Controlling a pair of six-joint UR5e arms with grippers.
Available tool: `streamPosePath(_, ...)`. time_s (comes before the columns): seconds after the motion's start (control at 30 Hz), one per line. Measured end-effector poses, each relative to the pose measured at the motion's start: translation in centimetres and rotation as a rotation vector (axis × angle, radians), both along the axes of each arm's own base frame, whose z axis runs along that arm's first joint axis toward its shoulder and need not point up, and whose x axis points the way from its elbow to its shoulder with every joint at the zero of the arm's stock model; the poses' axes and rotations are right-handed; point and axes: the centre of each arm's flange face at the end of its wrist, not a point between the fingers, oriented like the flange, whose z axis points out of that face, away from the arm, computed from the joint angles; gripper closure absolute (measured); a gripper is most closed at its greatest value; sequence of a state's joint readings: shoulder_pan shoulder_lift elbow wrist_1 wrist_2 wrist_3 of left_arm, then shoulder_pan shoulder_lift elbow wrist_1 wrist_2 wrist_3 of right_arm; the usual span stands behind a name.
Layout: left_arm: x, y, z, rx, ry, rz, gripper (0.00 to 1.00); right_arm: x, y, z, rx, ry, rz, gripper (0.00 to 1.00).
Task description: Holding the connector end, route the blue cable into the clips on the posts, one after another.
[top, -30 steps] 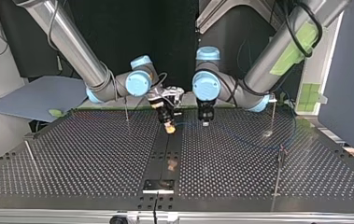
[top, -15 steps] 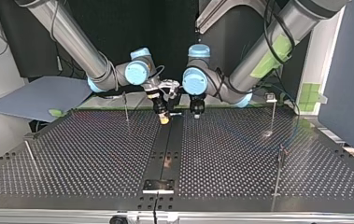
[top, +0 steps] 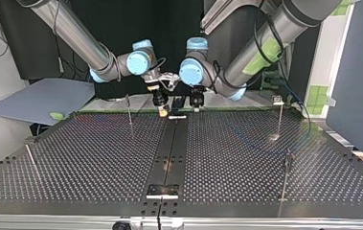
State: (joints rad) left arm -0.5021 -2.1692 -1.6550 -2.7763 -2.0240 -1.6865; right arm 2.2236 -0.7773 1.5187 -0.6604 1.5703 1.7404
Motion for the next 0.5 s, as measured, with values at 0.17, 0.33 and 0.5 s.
streamPosePath(0.17,-1.0,-0.5,-0.7,0.008,-0.018,-0.012,1.00,-1.2,1.1,-1.7,0.001,0.026,-0.010,1.00)
streamPosePath(0.33,-1.4,-1.4,-1.0,0.011,-0.051,-0.013,1.00,-2.9,2.2,-3.6,0.034,0.063,-0.039,1.00)
streamPosePath(0.5,-1.4,-2.0,-2.6,0.003,-0.060,-0.030,1.00,-4.6,3.2,-6.0,0.071,0.103,-0.056,1.00)
